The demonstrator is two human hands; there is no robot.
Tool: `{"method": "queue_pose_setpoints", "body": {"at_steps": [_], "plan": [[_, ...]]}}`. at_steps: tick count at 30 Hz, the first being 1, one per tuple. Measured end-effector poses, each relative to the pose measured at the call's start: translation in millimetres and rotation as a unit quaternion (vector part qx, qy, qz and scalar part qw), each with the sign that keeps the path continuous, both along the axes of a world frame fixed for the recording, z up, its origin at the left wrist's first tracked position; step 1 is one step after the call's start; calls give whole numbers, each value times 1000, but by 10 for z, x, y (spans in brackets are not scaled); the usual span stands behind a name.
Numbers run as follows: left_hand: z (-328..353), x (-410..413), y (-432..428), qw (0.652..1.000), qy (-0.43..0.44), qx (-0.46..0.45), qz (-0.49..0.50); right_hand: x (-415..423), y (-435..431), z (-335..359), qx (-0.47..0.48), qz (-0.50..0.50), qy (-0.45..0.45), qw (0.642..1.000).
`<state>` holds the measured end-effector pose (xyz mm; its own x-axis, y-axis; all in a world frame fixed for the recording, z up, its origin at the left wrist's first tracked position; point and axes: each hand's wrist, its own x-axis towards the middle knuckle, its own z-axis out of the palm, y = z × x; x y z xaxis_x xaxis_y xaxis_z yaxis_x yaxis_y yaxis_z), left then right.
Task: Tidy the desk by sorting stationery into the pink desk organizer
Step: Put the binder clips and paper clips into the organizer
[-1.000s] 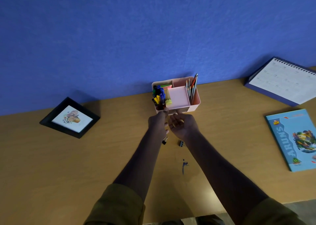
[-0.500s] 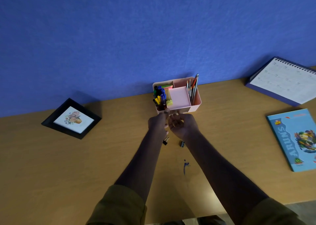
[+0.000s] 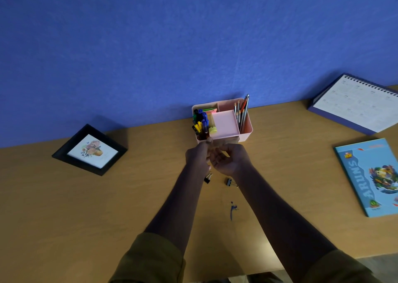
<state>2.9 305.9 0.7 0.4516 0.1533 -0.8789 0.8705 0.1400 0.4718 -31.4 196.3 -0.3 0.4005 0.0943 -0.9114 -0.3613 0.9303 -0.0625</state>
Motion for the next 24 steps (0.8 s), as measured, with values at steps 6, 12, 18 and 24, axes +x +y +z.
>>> {"method": "queue_pose_setpoints", "body": {"at_steps": [6,12,18,24], "plan": [[-3,-34,-57,999,-28,12,28,-134,-71,1,-60,53,-14,997],[-1,-303,-118,985,-135,103,-5,-262,-225,56,-321,220,-24,921],[54,-537,-140,964,-220,134,-66,-401,-327,86,-514,336,-114,781],[37,-693,-126,956,-245,142,-79,-539,-383,54,-536,375,-130,745]]}}
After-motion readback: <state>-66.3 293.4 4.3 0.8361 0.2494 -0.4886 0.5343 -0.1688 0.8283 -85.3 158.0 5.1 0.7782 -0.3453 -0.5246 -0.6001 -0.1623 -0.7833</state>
